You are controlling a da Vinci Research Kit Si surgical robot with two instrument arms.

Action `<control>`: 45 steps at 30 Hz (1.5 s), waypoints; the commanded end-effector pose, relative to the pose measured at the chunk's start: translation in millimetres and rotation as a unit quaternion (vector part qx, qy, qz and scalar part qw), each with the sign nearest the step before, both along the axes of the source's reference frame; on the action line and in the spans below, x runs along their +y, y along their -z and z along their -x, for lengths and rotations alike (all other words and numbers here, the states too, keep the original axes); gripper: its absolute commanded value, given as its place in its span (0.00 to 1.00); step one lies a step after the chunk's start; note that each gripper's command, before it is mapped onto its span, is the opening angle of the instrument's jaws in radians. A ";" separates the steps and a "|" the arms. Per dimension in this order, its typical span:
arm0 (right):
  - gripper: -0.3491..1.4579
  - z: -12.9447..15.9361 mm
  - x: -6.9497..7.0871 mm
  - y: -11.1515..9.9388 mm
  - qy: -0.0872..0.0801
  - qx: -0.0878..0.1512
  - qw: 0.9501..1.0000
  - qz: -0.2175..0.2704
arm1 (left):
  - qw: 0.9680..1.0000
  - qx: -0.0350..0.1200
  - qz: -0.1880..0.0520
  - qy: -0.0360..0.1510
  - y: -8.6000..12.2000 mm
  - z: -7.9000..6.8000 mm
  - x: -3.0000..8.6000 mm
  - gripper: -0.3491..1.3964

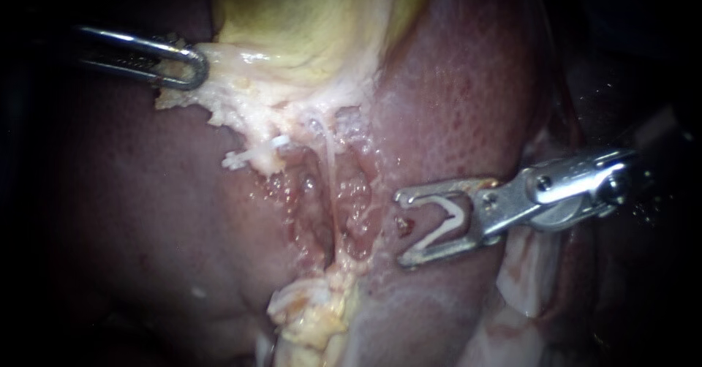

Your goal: Clipping first clip right tube

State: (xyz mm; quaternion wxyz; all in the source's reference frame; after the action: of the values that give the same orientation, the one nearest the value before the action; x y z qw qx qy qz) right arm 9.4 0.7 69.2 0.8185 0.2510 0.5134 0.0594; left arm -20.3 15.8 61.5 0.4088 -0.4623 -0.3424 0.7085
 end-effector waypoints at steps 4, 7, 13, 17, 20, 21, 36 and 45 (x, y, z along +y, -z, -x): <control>0.46 -1.6 -0.1 -2.0 -0.019 0.012 0.999 -0.026 | 1.000 0.000 0.000 0.000 0.0 0.0 0.0 0.00; 0.46 -2.6 0.0 -3.3 -0.035 0.019 0.998 -0.043 | 1.000 0.000 0.000 0.000 0.0 0.0 0.0 0.00; 0.47 -4.5 -0.4 -5.0 -0.065 0.029 0.994 -0.079 | 1.000 0.000 0.000 0.000 0.0 0.0 0.0 0.00; 0.47 -5.7 -0.5 -5.4 -0.085 0.053 0.989 -0.112 | 1.000 0.000 0.000 0.000 0.0 0.0 -0.1 0.00; 0.47 -6.5 -0.7 -5.4 -0.091 0.073 0.984 -0.137 | 1.000 0.000 0.000 0.000 0.0 0.1 -0.1 0.00; 0.47 -6.7 -0.7 -5.4 -0.091 0.078 0.982 -0.146 | 1.000 0.000 0.000 0.000 0.0 0.1 -0.1 0.00; 0.44 -7.9 -4.7 -0.6 -0.029 0.131 0.971 -0.200 | 1.000 0.001 0.000 0.000 0.0 0.1 -0.1 0.00; 0.38 -8.0 -5.3 0.4 -0.044 0.125 0.966 -0.223 | 1.000 0.001 0.000 0.001 0.1 0.1 -0.2 0.00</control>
State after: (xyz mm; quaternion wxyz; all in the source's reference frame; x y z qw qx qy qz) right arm 17.3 -4.6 68.7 0.6663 0.4084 0.5952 0.1871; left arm -20.4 15.6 61.5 0.4092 -0.4621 -0.3416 0.7087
